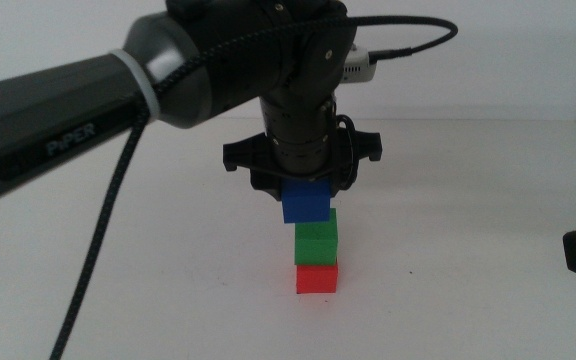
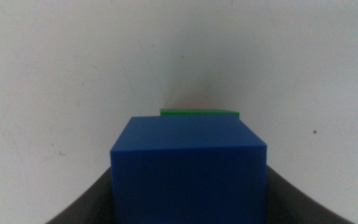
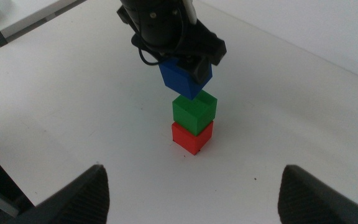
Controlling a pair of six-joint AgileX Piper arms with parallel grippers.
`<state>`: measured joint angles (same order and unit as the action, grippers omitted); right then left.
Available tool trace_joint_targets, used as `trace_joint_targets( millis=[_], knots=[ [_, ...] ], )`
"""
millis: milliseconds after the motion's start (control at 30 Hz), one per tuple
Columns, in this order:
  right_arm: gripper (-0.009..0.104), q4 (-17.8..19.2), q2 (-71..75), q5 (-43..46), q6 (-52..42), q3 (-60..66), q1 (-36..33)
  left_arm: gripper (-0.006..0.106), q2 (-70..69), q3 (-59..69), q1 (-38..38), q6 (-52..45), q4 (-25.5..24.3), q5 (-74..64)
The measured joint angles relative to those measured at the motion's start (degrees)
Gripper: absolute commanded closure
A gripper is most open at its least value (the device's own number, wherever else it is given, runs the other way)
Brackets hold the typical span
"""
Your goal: Stack red cubes first, then green, then blue cubes in a specific spot.
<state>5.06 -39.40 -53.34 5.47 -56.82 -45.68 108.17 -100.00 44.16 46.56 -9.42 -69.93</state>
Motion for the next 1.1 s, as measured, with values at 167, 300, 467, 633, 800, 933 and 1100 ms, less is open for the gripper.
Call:
trace_joint_targets(
  millis=[167,300,467,633,800,933,1100],
  knots=[
    [0.017,-0.11,0.0,0.0,0.12,0.0,0.0,0.102,1.38,0.0,0.09,0.42,1.08,0.0],
    [0.017,-0.11,0.0,0.0,0.23,0.0,0.0,0.102,2.0,0.0,0.22,0.19,1.91,0.0],
    [0.017,-0.11,0.0,0.0,0.23,0.0,0.0,0.102,2.11,0.0,0.24,-0.17,2.62,0.0],
    [0.017,-0.11,0.0,0.0,0.23,0.0,0.0,0.102,2.33,0.0,0.24,-1.52,2.62,0.0],
    [0.017,-0.11,0.0,0.0,0.23,0.0,0.0,0.102,3.41,0.0,0.24,-2.93,2.62,-0.09],
    [0.017,-0.11,0.0,0.0,0.23,0.0,0.0,0.102,3.63,0.0,0.24,-4.27,2.62,0.18],
    [0.017,-0.11,0.0,0.0,0.23,0.0,0.0,0.102,3.63,0.0,0.24,-4.59,2.62,1.08]
  ],
)
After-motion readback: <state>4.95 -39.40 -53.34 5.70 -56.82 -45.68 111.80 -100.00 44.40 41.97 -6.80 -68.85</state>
